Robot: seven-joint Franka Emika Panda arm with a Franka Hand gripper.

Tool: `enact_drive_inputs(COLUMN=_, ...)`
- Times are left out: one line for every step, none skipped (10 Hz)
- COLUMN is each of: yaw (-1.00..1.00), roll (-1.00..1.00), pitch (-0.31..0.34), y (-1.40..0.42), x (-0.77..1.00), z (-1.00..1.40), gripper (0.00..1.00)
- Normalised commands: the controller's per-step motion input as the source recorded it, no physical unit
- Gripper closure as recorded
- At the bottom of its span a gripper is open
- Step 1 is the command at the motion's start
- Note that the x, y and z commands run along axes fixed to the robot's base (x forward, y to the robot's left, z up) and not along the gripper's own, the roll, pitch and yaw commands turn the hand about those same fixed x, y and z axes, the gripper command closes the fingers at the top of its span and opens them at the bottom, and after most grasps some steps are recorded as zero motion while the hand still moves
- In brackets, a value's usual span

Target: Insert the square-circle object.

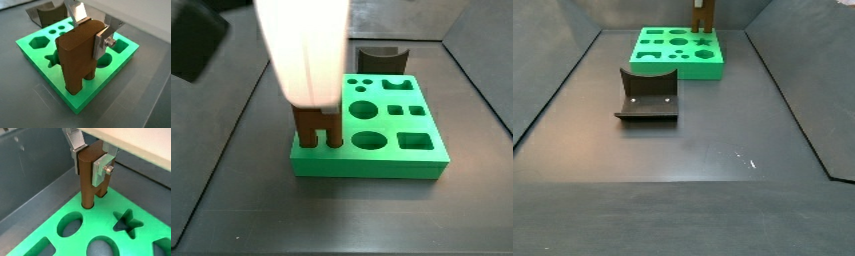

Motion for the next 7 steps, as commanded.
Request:
enact_drive_inputs(yaw=0.00, roll=0.00, pitch=0.036, y=0.00, x=0.03, z=-0.20, gripper=1.00)
enact_drive_inputs(yaw=0.00, roll=-0.05, pitch=-0.147, y=0.00, x=0.00, z=-0.42, gripper=1.00)
enact_drive_inputs(yaw=0.00, roll=0.00, pitch=-0.304, y=-0.02, x=-0.13, z=-0.47, gripper=1.00)
enact_drive_inputs(yaw=0.00, roll=0.15, pitch=-0.154, y=-0.16, x=0.00, z=-0.52, gripper=1.00)
enact_drive_inputs(yaw=0.05, roll=0.30, pitch=-0.194, y=-0.27, x=0.00, z=-0.45, gripper=1.00)
enact_drive_inputs(yaw=0.05, roll=0.12, pitch=-0.121, y=-0.13, x=0.00, z=-0.23, gripper=1.00)
enact_drive_inputs(yaw=0.00, roll=0.00, pitch=0.000, y=0.00, x=0.00, z=0.00, gripper=1.00)
